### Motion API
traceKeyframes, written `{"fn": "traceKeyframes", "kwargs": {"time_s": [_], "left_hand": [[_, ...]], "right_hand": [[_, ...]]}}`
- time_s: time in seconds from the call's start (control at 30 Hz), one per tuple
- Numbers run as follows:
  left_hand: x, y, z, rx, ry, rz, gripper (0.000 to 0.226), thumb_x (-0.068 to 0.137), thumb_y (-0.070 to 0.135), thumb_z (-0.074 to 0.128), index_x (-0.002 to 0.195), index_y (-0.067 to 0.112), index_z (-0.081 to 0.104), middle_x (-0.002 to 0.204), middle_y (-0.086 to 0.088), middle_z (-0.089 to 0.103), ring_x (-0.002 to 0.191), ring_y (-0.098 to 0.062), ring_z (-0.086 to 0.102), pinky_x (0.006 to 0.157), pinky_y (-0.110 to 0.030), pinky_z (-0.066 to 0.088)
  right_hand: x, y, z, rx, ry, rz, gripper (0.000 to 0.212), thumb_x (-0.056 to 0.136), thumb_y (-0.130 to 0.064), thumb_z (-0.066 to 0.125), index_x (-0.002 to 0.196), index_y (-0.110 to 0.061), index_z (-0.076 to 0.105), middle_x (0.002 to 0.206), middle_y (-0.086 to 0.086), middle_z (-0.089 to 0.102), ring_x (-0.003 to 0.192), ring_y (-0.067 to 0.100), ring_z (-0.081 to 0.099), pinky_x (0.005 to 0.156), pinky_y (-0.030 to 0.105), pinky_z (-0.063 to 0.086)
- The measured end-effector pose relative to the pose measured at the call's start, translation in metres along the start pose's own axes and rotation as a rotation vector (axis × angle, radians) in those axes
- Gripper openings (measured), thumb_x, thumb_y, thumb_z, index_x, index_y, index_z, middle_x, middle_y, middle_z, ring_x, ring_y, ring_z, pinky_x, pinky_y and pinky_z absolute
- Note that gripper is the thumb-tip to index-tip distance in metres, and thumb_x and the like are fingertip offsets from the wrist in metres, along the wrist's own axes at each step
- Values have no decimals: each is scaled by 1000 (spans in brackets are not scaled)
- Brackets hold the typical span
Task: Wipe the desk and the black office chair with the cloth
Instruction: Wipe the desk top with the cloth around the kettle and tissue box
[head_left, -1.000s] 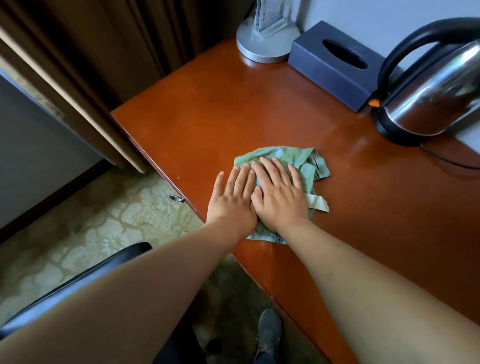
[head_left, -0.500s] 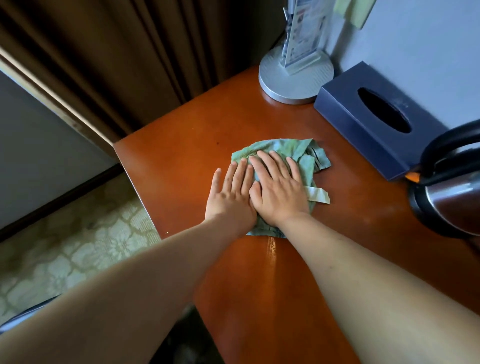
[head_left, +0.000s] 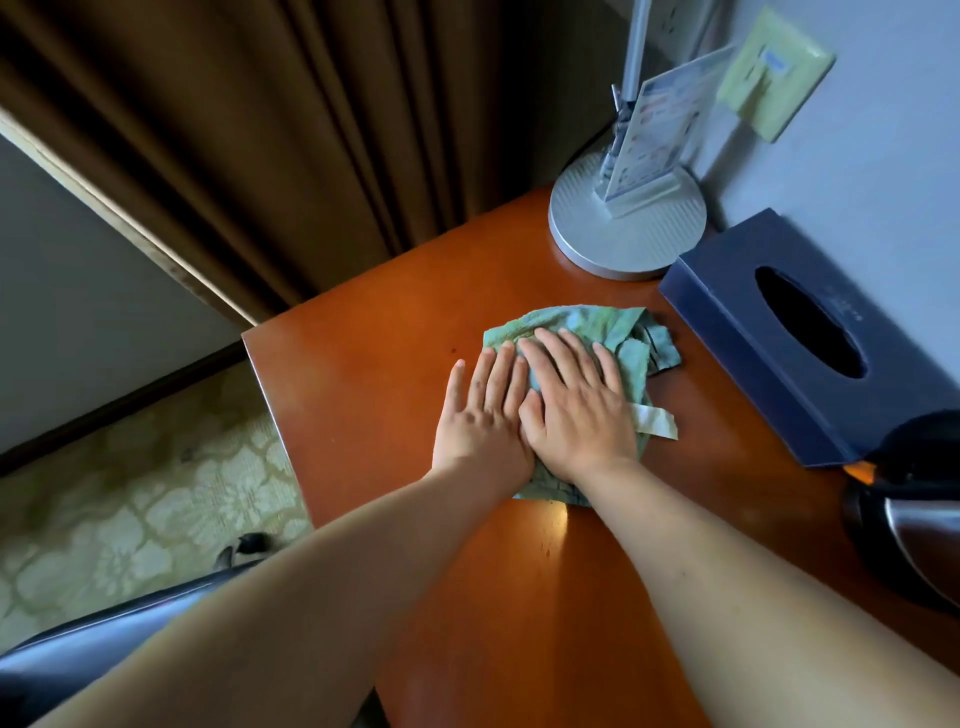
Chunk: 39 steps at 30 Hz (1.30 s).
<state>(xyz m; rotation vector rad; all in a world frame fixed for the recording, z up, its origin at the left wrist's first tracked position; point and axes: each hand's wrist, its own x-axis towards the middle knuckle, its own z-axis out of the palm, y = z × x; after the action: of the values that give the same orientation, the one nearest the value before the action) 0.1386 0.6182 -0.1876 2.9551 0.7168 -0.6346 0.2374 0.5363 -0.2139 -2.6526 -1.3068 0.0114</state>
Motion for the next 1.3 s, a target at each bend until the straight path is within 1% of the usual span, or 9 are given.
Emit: {"fn": "traceKeyframes", "kwargs": {"time_s": [0.23, 0.37, 0.5, 0.63, 0.93, 1.03, 1.13, 1.2, 1.3], "left_hand": [[3, -1, -2, -7, 18, 0, 66, 102, 41, 5, 152, 11, -27, 159, -9, -34, 146, -27, -32, 119, -52, -17], [6, 0, 1, 8, 38, -8, 67, 102, 41, 7, 153, 12, -24, 161, -9, -30, 148, -28, -29, 119, -53, -14], [-3, -3, 4, 38, 60, 6, 66, 101, 41, 5, 154, 11, -22, 162, -10, -28, 148, -28, -28, 118, -56, -14], [-30, -5, 18, 52, 72, 40, 66, 100, 41, 3, 154, 12, -22, 162, -9, -28, 148, -27, -28, 117, -58, -13], [-100, -5, 40, 9, 43, 92, 65, 102, 41, 3, 152, 11, -25, 160, -9, -32, 146, -28, -32, 117, -57, -15], [-97, -9, 38, 14, 43, 121, 66, 101, 41, 4, 151, 9, -27, 159, -12, -34, 145, -30, -34, 117, -57, -16], [-86, -17, 37, 3, 59, 159, 66, 101, 41, 2, 151, 9, -27, 158, -12, -36, 144, -30, -36, 117, -55, -16], [-71, -23, 32, -10, 60, 144, 65, 101, 41, 1, 151, 9, -27, 158, -11, -35, 145, -29, -35, 117, -55, -16], [-28, -39, 15, -11, 72, 76, 66, 101, 41, 4, 153, 11, -24, 160, -10, -31, 147, -29, -31, 117, -56, -16]], "right_hand": [[4, 1, -1, -1, 12, 2, 58, 94, -37, 37, 151, -29, 41, 159, -6, 38, 150, 16, 28, 123, 47, 18], [2, 2, 2, -2, 29, 13, 57, 94, -36, 38, 151, -28, 43, 159, -6, 40, 150, 16, 30, 124, 46, 19], [-9, -7, 3, -12, 30, 35, 58, 95, -37, 33, 152, -26, 42, 160, -5, 39, 150, 17, 31, 123, 47, 19], [-41, -19, 4, -35, 28, 69, 59, 95, -37, 34, 153, -26, 42, 161, -5, 38, 150, 17, 31, 123, 47, 20], [-110, -53, -2, -89, -62, 98, 60, 98, -37, 35, 156, -27, 35, 164, -3, 32, 152, 18, 25, 124, 47, 17], [-105, -52, -4, -89, -76, 94, 61, 95, -38, 37, 155, -27, 38, 163, -3, 34, 152, 18, 27, 124, 48, 19], [-93, -46, -4, -97, -80, 47, 62, 93, -39, 37, 154, -25, 40, 162, -1, 35, 152, 20, 28, 123, 49, 20], [-72, -43, -3, -102, -70, 19, 62, 94, -39, 36, 154, -26, 40, 162, -1, 35, 152, 20, 27, 123, 48, 19], [-15, -40, 3, -86, -59, -4, 62, 93, -40, 34, 154, -28, 38, 163, -5, 32, 152, 17, 24, 125, 46, 15]]}}
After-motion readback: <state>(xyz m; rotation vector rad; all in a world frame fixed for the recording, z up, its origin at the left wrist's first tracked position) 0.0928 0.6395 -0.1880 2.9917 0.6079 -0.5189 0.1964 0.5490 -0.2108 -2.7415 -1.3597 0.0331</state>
